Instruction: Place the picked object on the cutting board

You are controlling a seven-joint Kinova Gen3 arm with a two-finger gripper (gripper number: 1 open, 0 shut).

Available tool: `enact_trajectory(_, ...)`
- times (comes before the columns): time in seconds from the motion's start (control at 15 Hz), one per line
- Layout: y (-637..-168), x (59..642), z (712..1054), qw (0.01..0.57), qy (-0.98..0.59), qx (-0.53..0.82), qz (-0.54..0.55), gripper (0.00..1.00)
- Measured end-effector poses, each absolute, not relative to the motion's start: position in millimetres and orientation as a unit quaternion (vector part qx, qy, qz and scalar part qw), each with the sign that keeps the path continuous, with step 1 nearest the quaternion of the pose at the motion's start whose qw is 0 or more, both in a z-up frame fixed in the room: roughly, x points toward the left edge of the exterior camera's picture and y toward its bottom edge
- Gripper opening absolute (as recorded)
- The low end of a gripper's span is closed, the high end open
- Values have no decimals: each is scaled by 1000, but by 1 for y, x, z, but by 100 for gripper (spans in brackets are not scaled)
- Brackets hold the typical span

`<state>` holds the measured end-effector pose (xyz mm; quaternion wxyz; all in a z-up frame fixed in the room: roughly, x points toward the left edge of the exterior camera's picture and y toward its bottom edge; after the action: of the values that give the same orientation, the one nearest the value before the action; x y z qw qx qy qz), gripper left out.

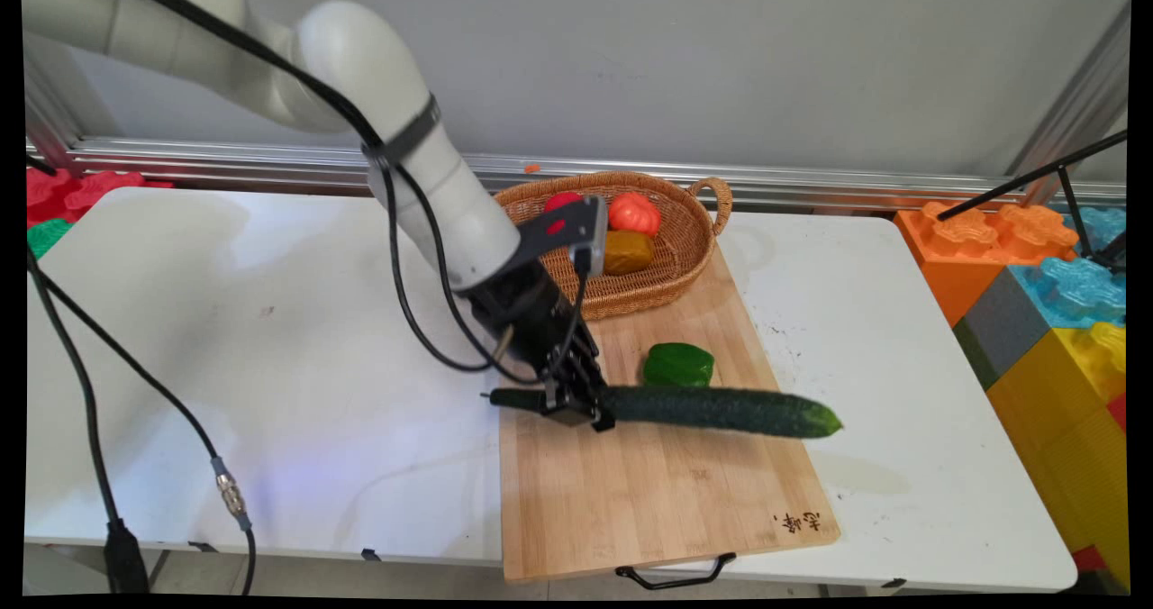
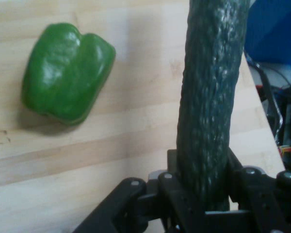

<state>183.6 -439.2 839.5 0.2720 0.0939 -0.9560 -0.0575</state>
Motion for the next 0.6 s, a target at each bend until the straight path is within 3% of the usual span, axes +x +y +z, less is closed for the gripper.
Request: enact_trajectory(0.6, -426, 175, 791, 235, -966, 97, -56, 0)
